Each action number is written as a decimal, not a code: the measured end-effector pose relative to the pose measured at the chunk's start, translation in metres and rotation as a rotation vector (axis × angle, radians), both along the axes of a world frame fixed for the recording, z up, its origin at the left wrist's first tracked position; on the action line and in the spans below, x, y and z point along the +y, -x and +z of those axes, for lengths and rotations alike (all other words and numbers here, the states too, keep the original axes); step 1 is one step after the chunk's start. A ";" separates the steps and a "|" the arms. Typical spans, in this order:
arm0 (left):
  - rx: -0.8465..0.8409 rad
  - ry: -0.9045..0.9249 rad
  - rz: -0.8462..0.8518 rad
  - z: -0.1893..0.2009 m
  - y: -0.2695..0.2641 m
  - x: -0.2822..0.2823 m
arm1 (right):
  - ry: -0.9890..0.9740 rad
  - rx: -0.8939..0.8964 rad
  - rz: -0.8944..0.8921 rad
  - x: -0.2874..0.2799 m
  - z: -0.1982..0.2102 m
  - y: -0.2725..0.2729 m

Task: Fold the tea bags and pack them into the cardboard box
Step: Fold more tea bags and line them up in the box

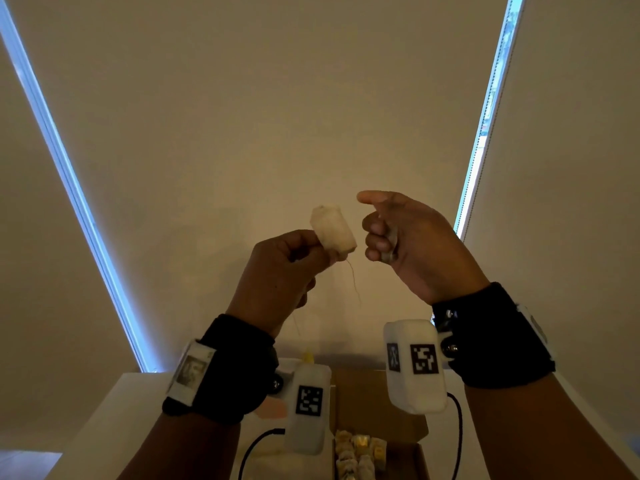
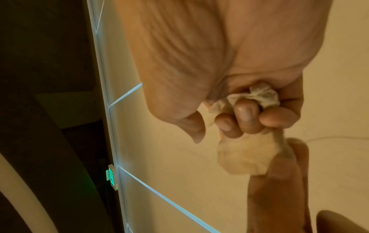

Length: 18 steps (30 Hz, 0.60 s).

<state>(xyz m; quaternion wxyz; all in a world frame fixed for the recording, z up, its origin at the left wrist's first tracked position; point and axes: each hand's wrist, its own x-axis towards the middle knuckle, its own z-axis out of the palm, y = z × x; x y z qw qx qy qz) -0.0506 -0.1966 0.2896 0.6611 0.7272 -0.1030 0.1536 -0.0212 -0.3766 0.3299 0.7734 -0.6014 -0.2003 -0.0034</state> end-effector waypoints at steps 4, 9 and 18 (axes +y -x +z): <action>0.065 0.055 -0.070 0.004 0.001 0.006 | -0.158 0.061 0.040 -0.003 -0.001 0.002; 0.070 0.015 -0.012 0.004 0.002 0.005 | -0.001 0.043 -0.061 0.000 -0.003 0.004; -0.077 -0.196 0.091 0.004 0.001 0.003 | 0.081 0.013 0.138 -0.006 -0.007 0.010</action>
